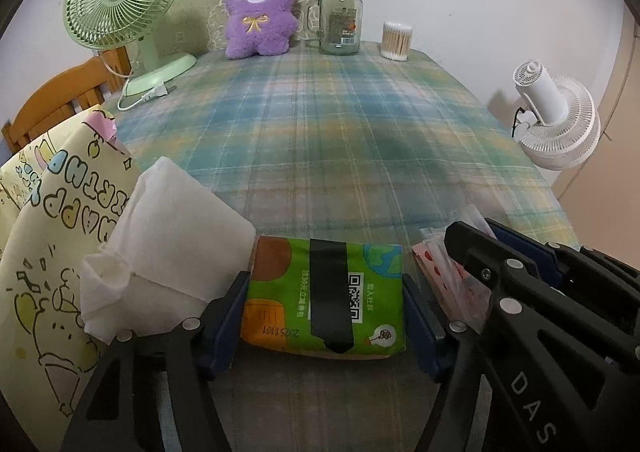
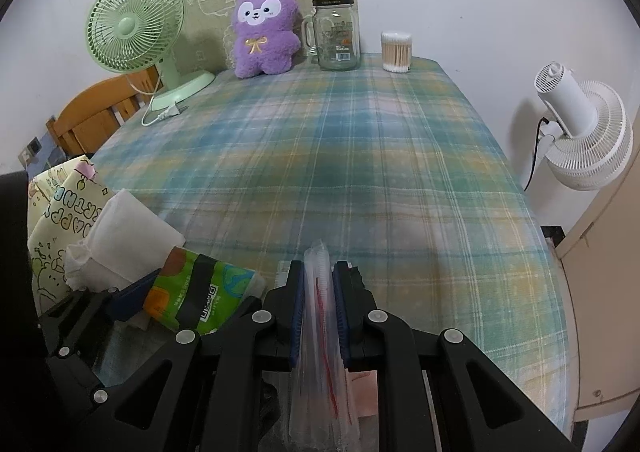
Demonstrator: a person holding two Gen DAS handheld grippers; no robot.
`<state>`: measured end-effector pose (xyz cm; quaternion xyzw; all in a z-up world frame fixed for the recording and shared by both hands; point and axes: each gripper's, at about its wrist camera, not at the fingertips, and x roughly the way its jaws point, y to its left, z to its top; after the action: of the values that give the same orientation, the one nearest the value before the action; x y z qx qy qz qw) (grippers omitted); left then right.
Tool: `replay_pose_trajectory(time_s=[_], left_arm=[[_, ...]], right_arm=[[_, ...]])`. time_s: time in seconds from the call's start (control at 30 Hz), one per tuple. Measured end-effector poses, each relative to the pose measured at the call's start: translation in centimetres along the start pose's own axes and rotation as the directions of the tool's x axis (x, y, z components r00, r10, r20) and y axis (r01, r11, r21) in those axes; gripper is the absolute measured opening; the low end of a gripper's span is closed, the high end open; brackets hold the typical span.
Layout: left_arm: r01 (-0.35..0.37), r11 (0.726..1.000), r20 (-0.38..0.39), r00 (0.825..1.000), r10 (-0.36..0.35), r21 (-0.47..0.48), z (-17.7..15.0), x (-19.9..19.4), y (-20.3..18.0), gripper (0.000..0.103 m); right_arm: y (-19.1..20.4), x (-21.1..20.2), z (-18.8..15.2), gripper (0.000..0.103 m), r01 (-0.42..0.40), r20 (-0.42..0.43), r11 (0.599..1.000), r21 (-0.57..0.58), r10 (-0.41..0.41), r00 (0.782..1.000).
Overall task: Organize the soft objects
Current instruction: 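Grasp the green tissue pack with the left tool while the right tool grasps the clear pen bag, then carry the green tissue pack with the left tool while the right tool carries the pen bag to the box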
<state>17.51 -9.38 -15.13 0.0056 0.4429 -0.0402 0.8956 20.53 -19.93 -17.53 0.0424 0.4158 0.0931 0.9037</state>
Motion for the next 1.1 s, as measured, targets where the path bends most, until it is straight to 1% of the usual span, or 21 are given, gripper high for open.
replay_pose_trajectory(time_s=[0.2, 0.63, 0.9, 1.1], left_arm=[[0.019, 1.0, 0.004, 1.0, -0.019, 0.006, -0.6, -1.0, -0.1, 0.07], [0.014, 1.0, 0.062, 0.998, -0.015, 0.027, -1.2, -4.4, -1.1, 0.069], [-0.002, 0.999, 0.119, 0.993, -0.002, 0.037, -0.9, -7.0, -1.9, 0.069], [0.007, 0.999, 0.132, 0.991, -0.012, 0.045, -0.5, -8.8, -2.5, 0.069]], right_arm=[[0.1, -1.0, -0.5, 0.017, 0.003, 0.006, 1.0, 0.0, -0.003, 1.0], [-0.1, -4.6, -1.3, 0.017, 0.011, 0.052, 1.0, 0.027, -0.012, 0.999], [-0.4, -7.0, -1.1, 0.017, 0.009, 0.097, 1.0, 0.029, -0.012, 0.995], [-0.6, -8.7, -0.7, 0.017, -0.001, 0.112, 0.999, 0.046, -0.004, 0.994]])
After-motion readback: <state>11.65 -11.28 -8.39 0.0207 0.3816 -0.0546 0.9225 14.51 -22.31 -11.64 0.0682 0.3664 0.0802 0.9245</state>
